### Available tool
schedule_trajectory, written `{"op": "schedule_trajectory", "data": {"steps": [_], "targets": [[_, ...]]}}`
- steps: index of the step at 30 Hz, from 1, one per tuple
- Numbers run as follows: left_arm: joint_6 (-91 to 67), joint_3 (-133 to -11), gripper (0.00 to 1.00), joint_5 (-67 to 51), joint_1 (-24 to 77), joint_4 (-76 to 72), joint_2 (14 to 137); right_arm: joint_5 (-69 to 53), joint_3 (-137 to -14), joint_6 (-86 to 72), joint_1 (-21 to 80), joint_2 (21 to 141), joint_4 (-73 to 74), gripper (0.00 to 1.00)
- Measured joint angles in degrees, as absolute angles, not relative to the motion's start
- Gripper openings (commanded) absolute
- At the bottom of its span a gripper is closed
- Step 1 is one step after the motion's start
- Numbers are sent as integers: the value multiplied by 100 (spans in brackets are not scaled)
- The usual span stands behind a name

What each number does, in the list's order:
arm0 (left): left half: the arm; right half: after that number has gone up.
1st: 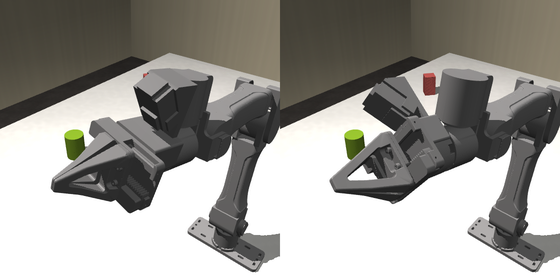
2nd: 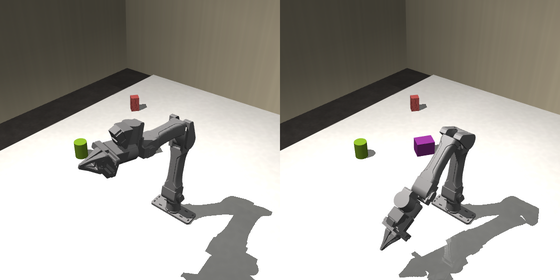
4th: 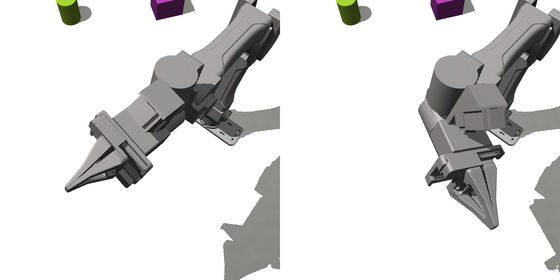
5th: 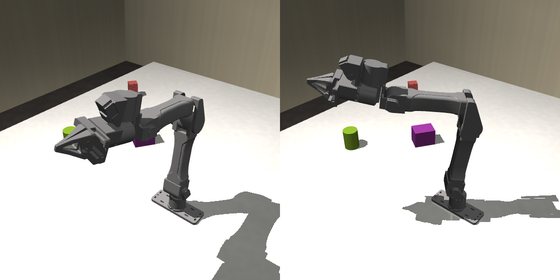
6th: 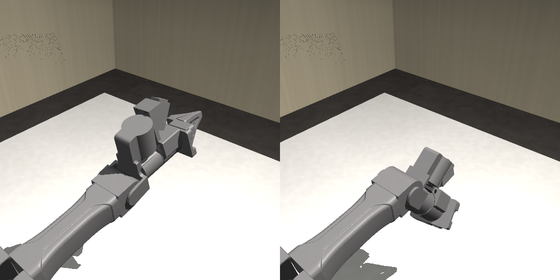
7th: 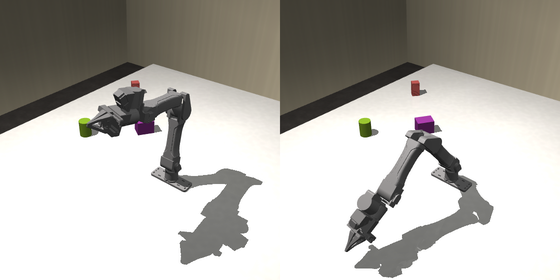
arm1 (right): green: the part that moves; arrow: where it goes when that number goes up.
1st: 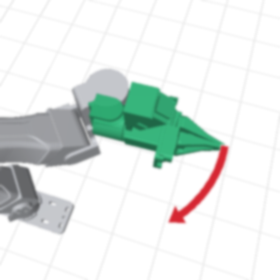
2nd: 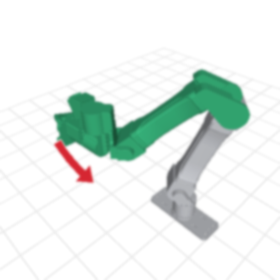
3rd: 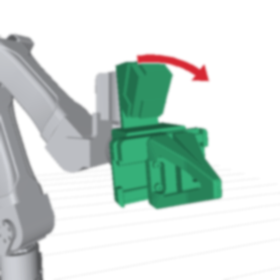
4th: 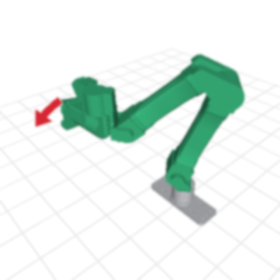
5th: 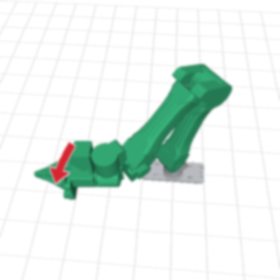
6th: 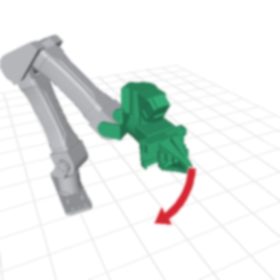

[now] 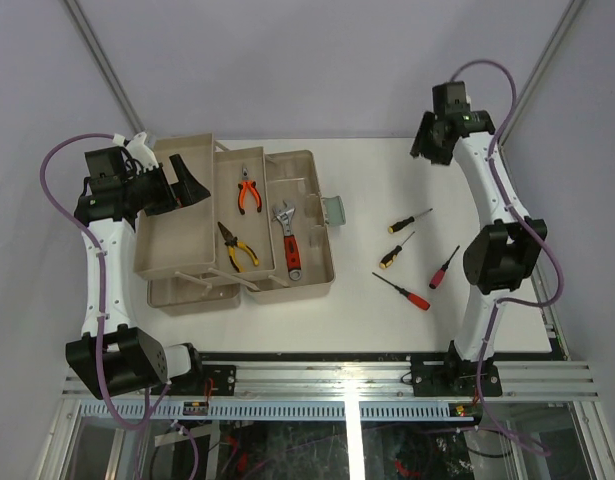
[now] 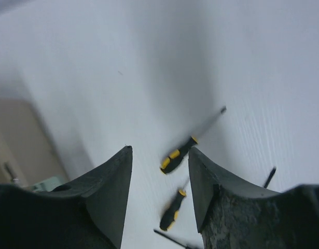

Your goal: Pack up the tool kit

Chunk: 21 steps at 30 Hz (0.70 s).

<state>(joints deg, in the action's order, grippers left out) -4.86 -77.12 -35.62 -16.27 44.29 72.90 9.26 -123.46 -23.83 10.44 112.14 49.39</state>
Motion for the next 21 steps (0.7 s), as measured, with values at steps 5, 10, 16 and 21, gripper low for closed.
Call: {"op": "schedule_trajectory", "data": {"steps": [5, 10, 16, 21], "targets": [[-486, -7712, 100, -3564, -1627, 4429, 7288, 510, -10842, -2939, 510, 11644, 5002, 49], [-489, -7712, 100, -3564, -1627, 4427, 7288, 314, -10595, -3354, 495, 12068, 5033, 47], [-491, -7712, 100, -3564, -1627, 4427, 7288, 148, -10414, -3909, 486, 12167, 4794, 43], [-491, -7712, 100, -3564, -1627, 4427, 7273, 34, -9682, -4421, 482, 12173, 4532, 43]]}}
